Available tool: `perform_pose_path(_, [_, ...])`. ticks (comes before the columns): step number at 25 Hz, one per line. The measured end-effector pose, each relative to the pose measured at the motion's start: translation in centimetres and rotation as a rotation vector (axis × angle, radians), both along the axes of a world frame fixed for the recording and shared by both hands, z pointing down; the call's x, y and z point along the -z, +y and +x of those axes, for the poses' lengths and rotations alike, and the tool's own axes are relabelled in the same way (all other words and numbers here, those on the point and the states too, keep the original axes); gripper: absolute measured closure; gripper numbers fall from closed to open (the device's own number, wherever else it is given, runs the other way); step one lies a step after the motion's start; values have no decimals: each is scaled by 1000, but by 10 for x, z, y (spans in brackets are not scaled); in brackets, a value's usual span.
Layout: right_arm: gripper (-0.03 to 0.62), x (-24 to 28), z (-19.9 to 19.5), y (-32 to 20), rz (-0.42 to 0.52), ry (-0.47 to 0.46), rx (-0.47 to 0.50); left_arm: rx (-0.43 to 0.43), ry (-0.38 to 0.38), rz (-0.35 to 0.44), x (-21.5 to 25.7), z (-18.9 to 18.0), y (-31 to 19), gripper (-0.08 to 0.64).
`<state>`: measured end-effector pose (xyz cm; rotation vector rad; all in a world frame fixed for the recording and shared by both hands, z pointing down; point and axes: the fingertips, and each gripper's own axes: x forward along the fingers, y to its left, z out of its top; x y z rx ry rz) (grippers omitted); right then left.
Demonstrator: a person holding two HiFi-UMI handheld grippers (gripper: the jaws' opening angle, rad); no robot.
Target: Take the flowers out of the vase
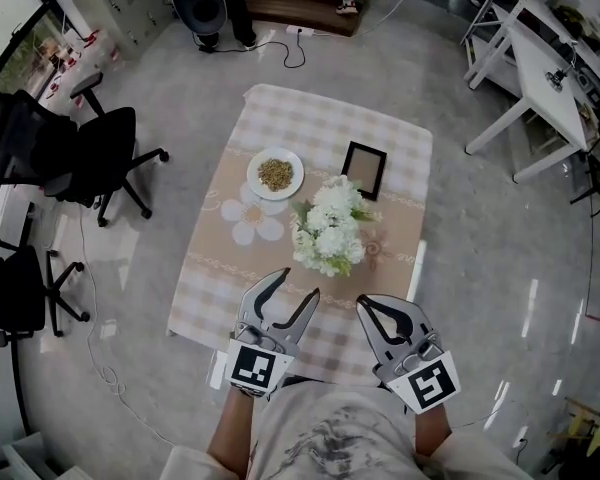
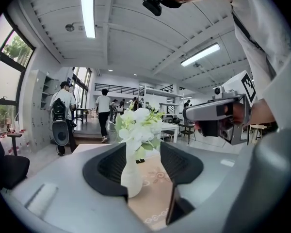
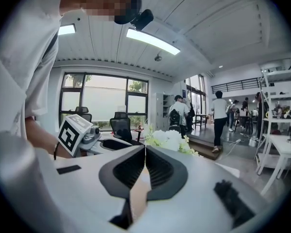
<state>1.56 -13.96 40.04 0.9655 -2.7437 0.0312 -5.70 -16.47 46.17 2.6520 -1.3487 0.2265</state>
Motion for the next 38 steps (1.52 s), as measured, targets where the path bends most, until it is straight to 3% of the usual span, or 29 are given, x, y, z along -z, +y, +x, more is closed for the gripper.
perform_pose_path(15, [575,-14,14,-19,-37,9,-38,-78,-62,17,-34,11,-28,189])
perform_pose_path(22, [575,-19,19,-23,-50,11,-55,-116,-64,30,-41,19,-38,146])
perform_pose_path(30, [575,-24,24,-25,-58,13,-70,-112,-13,13,-41,28,-51,88])
perform_pose_path(38, [575,-27,30,-24,-70,12,-85,-151,-21,56,-39,41,-61,67])
